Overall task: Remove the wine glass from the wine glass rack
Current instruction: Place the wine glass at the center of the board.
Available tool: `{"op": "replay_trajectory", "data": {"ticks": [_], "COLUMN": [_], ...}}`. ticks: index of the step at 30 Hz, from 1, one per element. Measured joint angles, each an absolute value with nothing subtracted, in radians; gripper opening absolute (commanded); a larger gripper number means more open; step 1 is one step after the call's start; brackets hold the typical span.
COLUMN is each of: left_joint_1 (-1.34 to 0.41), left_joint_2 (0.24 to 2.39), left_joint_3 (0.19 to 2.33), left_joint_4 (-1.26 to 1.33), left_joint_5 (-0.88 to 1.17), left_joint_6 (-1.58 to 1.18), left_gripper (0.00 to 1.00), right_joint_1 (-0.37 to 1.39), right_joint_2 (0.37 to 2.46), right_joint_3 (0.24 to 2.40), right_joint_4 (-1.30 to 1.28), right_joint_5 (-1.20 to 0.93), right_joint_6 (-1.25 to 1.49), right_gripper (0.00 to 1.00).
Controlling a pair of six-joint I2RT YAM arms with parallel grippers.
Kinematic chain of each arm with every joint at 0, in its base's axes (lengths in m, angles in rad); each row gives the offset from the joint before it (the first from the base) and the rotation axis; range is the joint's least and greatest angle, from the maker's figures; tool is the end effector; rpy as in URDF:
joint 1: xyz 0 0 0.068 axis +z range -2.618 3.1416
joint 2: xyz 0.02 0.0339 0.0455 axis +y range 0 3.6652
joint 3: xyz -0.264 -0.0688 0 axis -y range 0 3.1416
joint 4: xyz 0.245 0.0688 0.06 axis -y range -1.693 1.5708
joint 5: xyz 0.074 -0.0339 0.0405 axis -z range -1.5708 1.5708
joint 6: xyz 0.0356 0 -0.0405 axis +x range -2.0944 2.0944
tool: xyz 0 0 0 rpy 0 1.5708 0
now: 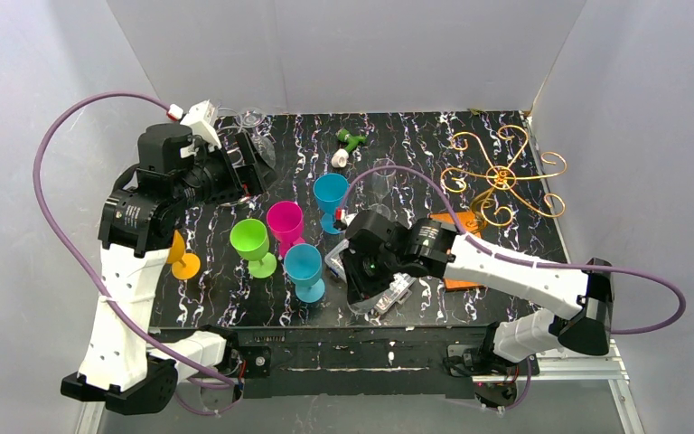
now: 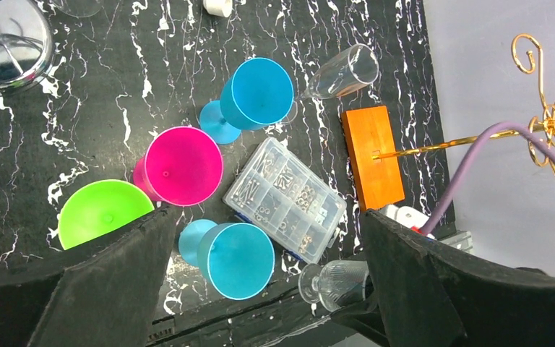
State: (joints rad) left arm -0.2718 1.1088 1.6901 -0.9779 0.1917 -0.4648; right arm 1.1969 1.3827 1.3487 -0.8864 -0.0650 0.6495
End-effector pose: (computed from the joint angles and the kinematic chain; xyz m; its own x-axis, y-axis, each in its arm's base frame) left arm 0.1664 -0.0534 0.4924 -0.5266 -0.3100 -0.7915 0.2201 0.8496 -0.4792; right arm 0.1015 0.2651 0.3373 -0.8020 -0.3917 -0.4509 -0.5754 0.7092 0.4074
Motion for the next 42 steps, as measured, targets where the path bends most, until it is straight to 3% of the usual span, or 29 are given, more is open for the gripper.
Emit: {"op": "replay_trajectory", "data": {"ticks": [19,42], "left_joint_1": [-0.272,-0.272], "left_joint_2": [1.108,1.118], "left_joint_3": [1.676,1.674], "left_joint_4": [-0.981,-0.982], "left_joint_5": [0.177,0.171], "left_joint_6": [-0.459,-0.448], "left_gripper": [0.98,0.98], "right_joint_1": [1.225,1.237], "right_joint_2": [1.374,1.456], "right_joint_3": [1.051,1.016], "right_joint_4": [-0.624,-0.544], "right_joint_5": [-0.024,0.11], "right_joint_6": [0.749,0.756], "right_gripper": [0.01,0.01]}}
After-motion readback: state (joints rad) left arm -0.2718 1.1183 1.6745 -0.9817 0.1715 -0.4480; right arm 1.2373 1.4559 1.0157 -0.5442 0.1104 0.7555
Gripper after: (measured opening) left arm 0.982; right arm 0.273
